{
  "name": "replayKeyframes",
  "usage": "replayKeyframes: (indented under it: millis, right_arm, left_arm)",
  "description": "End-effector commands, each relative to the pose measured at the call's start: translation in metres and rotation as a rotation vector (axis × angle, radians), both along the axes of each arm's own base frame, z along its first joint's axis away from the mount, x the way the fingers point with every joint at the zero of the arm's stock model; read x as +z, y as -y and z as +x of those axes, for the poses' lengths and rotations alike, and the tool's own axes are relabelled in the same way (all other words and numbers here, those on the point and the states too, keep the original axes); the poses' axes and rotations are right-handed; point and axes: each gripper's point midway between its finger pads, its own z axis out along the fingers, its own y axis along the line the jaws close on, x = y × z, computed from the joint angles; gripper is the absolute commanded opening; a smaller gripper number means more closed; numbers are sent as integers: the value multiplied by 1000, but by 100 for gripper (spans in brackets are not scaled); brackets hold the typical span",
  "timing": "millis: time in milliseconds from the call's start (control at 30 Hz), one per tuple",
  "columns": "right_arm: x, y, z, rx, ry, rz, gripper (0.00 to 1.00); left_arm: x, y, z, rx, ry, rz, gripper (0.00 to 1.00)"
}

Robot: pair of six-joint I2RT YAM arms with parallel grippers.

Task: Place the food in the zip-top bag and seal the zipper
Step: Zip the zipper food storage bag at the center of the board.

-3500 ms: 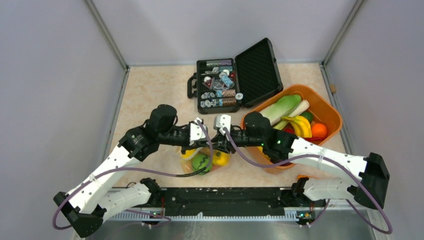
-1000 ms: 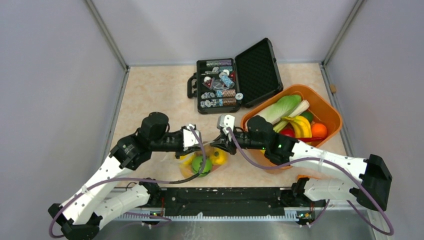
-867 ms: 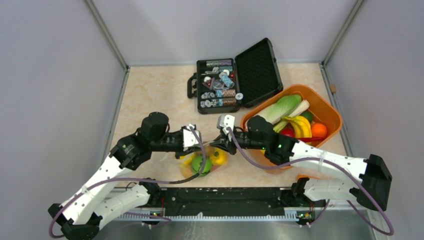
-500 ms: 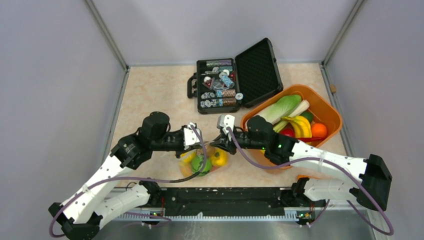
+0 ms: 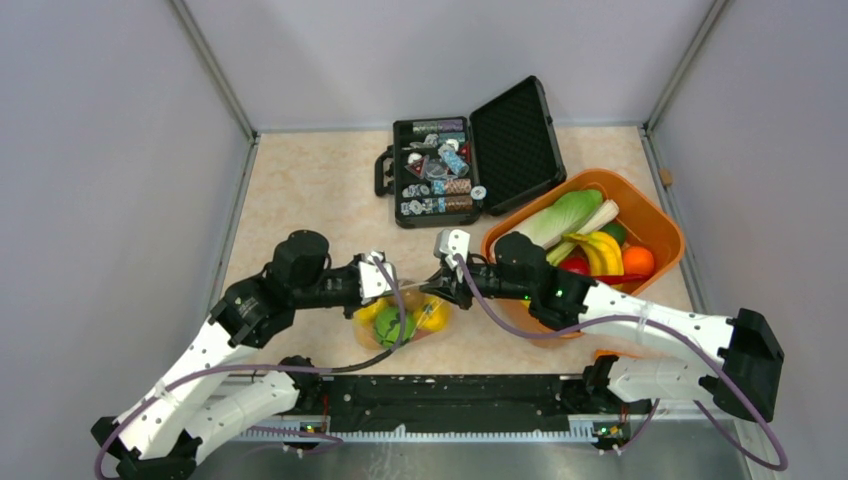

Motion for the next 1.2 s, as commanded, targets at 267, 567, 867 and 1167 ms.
replayKeyframes:
  millis: [267,567,867,1167]
  right_arm:
    - [16,8,2,-30,24,38,0]
    - [15,9,3,-46,15,46,0]
    - [13,12,5,-65,11,40,0]
    - [7,8,-2,-33,-27,45,0]
  left_arm:
    - [6,-12,4,48,37,24,0]
    - [-6,-29,3,116,44,61,0]
    - [-17,-45,4,172,58,107,0]
    - [-3,-20,3,83,97,-12,0]
